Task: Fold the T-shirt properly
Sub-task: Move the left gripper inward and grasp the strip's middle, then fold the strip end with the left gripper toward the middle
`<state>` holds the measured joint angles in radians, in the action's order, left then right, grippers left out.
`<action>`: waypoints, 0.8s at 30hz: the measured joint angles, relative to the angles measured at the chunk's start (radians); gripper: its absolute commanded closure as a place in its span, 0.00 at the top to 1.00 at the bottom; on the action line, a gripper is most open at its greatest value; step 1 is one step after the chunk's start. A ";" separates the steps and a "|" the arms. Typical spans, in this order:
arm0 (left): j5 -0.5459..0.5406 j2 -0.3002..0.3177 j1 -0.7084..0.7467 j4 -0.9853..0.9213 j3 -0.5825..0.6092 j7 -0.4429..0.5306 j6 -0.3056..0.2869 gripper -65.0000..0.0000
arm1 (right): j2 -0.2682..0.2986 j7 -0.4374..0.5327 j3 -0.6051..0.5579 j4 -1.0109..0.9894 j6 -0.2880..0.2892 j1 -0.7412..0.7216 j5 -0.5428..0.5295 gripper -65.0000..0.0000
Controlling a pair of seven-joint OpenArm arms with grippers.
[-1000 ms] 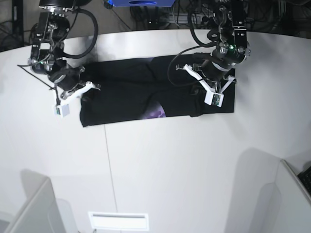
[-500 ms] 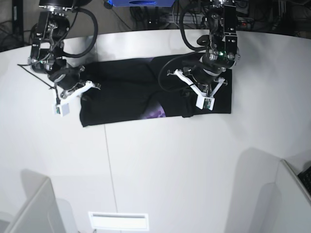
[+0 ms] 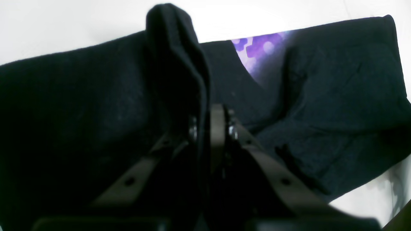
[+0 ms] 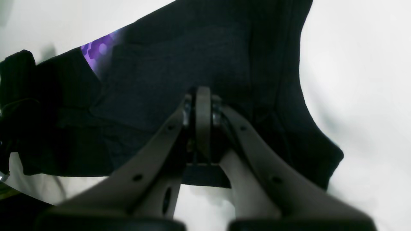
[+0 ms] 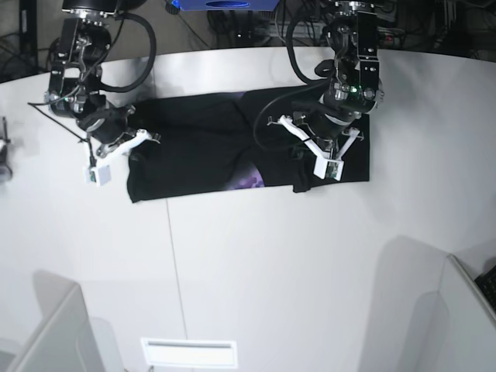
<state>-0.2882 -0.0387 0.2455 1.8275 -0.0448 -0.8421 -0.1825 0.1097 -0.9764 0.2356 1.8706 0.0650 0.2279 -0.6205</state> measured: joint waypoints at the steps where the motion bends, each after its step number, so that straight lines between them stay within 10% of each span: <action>1: 0.000 0.000 0.000 0.000 0.001 0.000 0.000 0.03 | 0.000 0.000 0.000 0.000 0.000 0.000 0.000 0.00; 16: 0.003 -0.016 -0.012 -0.002 0.088 -0.001 0.000 0.77 | 0.000 0.000 0.000 0.000 0.000 0.000 0.000 0.00; 20: -0.005 -0.023 -0.037 -0.016 0.179 0.000 -0.004 0.76 | 0.000 0.000 0.000 0.000 0.000 0.000 0.000 0.00; 24: 0.000 -0.014 -0.023 0.025 0.165 0.000 -0.001 0.54 | 0.000 0.003 0.000 0.000 0.000 0.000 0.000 0.00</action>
<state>-0.2878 -0.0525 0.2226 1.8523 0.1204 -0.8425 -0.1837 0.1093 -0.9730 0.2359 1.8709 0.0650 0.2283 -0.6201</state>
